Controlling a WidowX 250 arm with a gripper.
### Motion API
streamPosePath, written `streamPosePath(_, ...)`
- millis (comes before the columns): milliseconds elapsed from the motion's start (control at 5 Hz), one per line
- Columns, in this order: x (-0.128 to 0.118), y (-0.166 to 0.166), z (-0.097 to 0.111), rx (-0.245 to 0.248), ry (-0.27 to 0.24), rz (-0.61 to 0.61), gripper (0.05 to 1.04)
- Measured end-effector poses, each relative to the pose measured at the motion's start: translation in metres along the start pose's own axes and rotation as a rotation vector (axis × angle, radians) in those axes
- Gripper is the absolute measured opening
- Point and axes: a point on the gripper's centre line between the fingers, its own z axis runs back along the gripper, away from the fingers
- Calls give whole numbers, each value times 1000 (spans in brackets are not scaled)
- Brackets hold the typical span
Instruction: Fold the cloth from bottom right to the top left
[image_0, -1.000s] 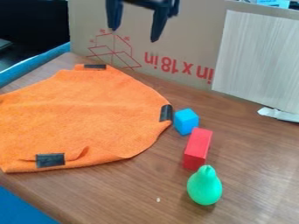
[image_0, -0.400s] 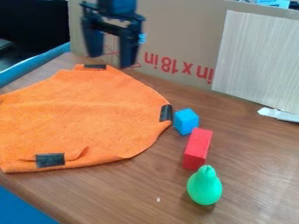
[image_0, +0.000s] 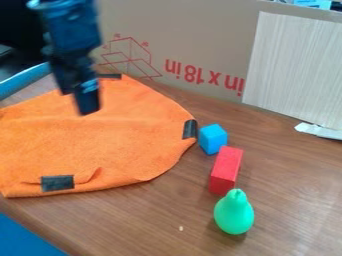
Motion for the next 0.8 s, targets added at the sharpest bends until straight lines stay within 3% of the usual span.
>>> streamPosePath(200,-28,3,-21,15,-41,-117,1000)
streamPosePath(400,-37,11,-48,77,-7,-144,1000)
streamPosePath(600,-28,18,-74,128,42,-132,1000)
streamPosePath(800,-33,18,-90,180,93,-151,1000)
